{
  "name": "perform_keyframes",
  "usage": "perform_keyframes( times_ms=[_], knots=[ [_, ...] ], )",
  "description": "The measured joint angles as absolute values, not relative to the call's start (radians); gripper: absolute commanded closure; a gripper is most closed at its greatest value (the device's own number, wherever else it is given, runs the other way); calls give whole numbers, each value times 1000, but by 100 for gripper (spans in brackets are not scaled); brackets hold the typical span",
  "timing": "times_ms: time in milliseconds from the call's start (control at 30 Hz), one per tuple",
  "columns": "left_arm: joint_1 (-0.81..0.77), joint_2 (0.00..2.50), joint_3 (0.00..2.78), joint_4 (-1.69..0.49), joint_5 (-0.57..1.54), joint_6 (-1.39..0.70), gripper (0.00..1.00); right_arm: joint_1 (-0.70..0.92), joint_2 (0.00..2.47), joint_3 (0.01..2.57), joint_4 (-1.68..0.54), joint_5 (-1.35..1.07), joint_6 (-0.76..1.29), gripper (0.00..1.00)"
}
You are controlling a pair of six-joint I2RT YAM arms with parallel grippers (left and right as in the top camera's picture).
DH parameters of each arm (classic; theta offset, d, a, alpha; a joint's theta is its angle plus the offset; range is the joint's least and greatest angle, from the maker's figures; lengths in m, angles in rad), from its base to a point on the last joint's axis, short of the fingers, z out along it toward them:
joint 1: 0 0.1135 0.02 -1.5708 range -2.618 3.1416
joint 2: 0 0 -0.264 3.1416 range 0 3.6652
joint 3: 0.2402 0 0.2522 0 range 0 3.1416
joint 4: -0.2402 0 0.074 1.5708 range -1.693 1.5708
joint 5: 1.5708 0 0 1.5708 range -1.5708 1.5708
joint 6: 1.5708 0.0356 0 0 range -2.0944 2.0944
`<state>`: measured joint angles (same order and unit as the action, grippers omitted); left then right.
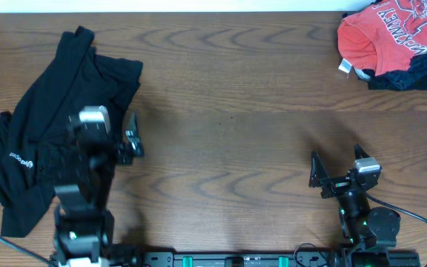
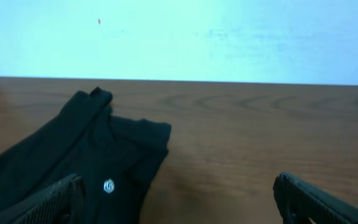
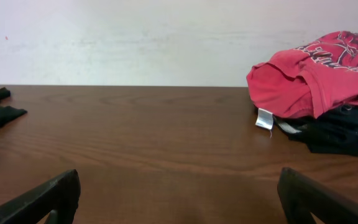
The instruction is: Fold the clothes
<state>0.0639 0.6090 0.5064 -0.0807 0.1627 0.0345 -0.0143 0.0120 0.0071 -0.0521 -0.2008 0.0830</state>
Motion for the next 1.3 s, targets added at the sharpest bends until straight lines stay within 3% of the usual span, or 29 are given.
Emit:
perform_keyframes(
  times_ms=[567,1300],
  knots=[
    [101,144,93,-11,171,35,2,-14,12,7,-52,-200,83,1],
    [123,11,22,-22,165,31,2,-14,12,7,-52,-200,83,1]
  ],
)
